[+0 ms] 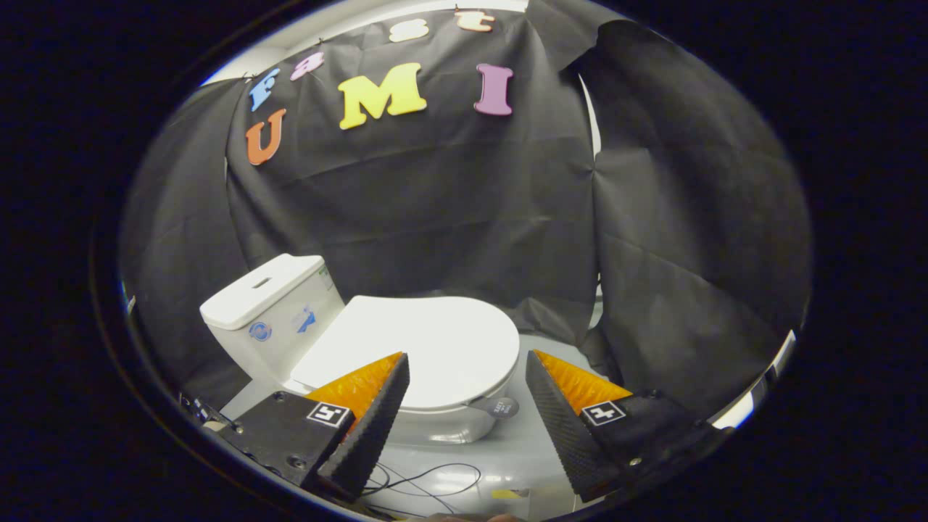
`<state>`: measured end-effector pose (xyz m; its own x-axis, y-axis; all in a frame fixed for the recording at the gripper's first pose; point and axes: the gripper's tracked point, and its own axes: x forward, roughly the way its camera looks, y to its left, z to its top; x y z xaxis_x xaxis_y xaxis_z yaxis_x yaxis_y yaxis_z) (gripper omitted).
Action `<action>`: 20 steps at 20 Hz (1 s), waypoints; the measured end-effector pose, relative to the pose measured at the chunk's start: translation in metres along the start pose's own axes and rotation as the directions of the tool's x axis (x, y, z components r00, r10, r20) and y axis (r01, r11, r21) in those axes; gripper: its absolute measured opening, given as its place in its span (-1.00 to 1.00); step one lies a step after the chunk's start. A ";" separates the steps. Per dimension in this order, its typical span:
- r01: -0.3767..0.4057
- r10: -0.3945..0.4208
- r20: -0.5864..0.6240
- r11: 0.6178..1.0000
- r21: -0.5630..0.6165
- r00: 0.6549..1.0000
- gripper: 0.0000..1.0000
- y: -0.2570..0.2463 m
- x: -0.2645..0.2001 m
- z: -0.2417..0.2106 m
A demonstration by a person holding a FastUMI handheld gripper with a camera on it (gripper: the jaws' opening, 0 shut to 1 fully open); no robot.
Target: Open the toilet lid.
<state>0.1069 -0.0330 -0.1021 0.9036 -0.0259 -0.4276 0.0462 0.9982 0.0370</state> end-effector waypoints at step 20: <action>0.101 0.079 -0.469 0.932 0.348 0.880 0.95 -0.058 0.126 -0.125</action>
<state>0.1649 -0.0878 -0.2706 0.5990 0.0814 -0.7966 0.2830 0.9091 0.3056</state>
